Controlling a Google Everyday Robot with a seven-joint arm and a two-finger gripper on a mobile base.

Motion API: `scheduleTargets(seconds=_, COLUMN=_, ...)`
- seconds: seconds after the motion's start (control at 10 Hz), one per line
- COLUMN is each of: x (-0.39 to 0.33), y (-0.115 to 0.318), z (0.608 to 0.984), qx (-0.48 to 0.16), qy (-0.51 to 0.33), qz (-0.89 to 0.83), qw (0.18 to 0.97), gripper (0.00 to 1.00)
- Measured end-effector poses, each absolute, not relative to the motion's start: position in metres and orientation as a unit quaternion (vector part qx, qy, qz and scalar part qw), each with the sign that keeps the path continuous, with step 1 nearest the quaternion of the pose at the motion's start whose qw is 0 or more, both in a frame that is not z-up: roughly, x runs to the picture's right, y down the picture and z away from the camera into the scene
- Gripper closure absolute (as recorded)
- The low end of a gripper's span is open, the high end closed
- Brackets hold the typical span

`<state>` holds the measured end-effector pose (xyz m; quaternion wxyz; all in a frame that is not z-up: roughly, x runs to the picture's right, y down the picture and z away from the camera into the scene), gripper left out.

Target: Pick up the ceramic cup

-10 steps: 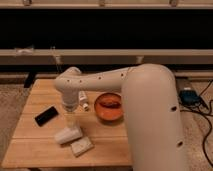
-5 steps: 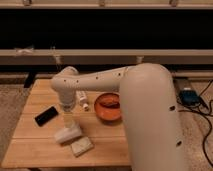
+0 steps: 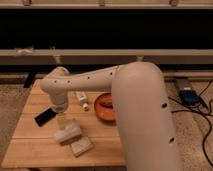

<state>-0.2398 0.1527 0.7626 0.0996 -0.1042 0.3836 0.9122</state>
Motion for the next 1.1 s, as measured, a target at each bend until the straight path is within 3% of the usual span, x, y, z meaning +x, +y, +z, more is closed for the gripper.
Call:
scheduleTargets(seconds=0.4, x=-0.254, y=0.183, z=0.757, qx=-0.062, qy=0.405, qz=0.898, qw=0.162, gripper=0.20)
scheduleTargets(seconds=0.8, x=-0.230, y=0.215, z=0.751, qx=0.007, qy=0.407, qz=0.901, qw=0.151, gripper=0.20)
scheduleTargets(seconds=1.1, x=-0.218, y=0.217, z=0.767, qx=0.036, qy=0.398, qz=0.904, qw=0.151, gripper=0.20)
